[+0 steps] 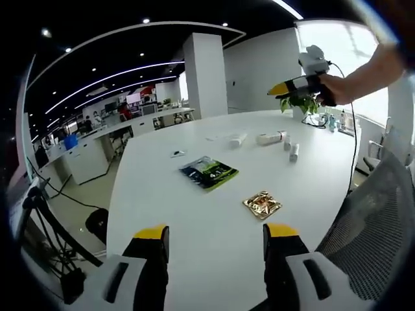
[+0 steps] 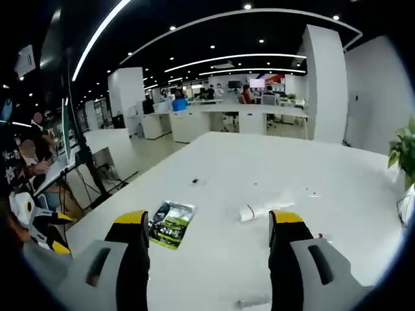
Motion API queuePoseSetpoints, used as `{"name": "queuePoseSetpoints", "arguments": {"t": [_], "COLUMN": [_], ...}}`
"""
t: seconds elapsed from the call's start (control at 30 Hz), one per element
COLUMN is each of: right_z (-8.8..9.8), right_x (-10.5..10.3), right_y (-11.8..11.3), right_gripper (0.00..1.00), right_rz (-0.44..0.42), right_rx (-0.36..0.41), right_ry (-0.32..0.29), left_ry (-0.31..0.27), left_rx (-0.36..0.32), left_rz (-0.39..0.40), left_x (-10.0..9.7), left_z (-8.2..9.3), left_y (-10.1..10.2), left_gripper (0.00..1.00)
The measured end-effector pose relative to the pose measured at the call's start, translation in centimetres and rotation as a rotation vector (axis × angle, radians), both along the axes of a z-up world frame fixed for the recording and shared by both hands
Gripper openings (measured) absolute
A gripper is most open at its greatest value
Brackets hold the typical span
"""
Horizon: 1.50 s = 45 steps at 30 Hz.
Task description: Arrange the skincare products in the storage area until every visible bottle or jar stands upright without overlapping.
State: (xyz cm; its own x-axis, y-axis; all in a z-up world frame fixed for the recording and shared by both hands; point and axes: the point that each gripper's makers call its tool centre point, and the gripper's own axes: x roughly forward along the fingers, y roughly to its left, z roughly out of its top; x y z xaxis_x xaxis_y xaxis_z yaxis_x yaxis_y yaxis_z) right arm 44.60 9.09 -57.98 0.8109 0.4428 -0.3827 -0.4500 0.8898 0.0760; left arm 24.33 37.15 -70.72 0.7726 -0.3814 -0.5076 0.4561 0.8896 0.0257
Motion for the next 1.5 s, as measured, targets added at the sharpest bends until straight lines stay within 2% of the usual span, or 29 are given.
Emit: {"name": "queuePoseSetpoints", "arguments": {"t": [0.03,0.07,0.2,0.33,0.6,0.63,0.67,0.7,0.77,0.87,0.97,1.07,1.2,1.5], "right_z": [0.0,-0.2,-1.6,-3.8,-4.9,-5.2,-6.2,-6.6,-6.9,-7.9,-9.3,-10.0,-11.5,-13.1], "right_x": [0.4,1.9,4.7,7.2,11.2,11.6,12.4,12.8,14.4,15.6,16.3,16.8,17.7,16.5], "right_y": [0.0,-0.2,-0.9,-2.4,-3.7,-3.9,-4.7,-5.1,-5.8,-6.6,-7.3,-7.7,-8.4,-8.2], "right_gripper": [0.73,0.73,0.73,0.73,0.73,0.72,0.72,0.72,0.72,0.72,0.71,0.71,0.7,0.67], "right_rz": [0.0,-0.001,-0.026,-0.079,-0.148,-0.162,-0.199,-0.22,-0.242,-0.268,-0.288,-0.341,-0.381,-0.383], "right_rx": [-0.004,-0.008,-0.018,-0.036,-0.038,-0.036,-0.016,-0.004,0.011,0.01,0.004,0.057,0.082,0.03], "right_ry": [-0.002,0.006,0.058,0.15,0.22,0.236,0.301,0.325,0.318,0.354,0.415,0.452,0.514,0.568], "left_ry": [-0.002,-0.002,0.0,-0.001,0.025,0.027,0.028,0.03,0.035,0.041,0.047,0.053,0.056,0.063], "left_rx": [0.0,-0.002,-0.001,0.003,0.016,0.017,0.019,0.02,0.023,0.031,0.035,0.04,0.045,0.049], "left_rz": [0.002,0.005,0.014,0.016,0.015,0.015,0.015,0.014,0.011,0.008,0.01,0.012,0.014,0.021], "left_x": [0.0,0.1,0.1,0.2,0.1,0.0,0.0,0.0,0.0,-0.1,-0.1,-0.1,-0.2,-0.2], "left_z": [0.0,0.0,-0.1,-0.3,-0.9,-0.9,-1.0,-1.0,-1.1,-1.3,-1.4,-1.6,-1.6,-1.8], "left_y": [0.0,0.1,0.3,0.3,0.5,0.5,0.5,0.5,0.4,0.4,0.5,0.6,0.7,0.8], "left_gripper": [0.61,0.61,0.61,0.61,0.59,0.59,0.59,0.59,0.59,0.59,0.59,0.59,0.58,0.58]}}
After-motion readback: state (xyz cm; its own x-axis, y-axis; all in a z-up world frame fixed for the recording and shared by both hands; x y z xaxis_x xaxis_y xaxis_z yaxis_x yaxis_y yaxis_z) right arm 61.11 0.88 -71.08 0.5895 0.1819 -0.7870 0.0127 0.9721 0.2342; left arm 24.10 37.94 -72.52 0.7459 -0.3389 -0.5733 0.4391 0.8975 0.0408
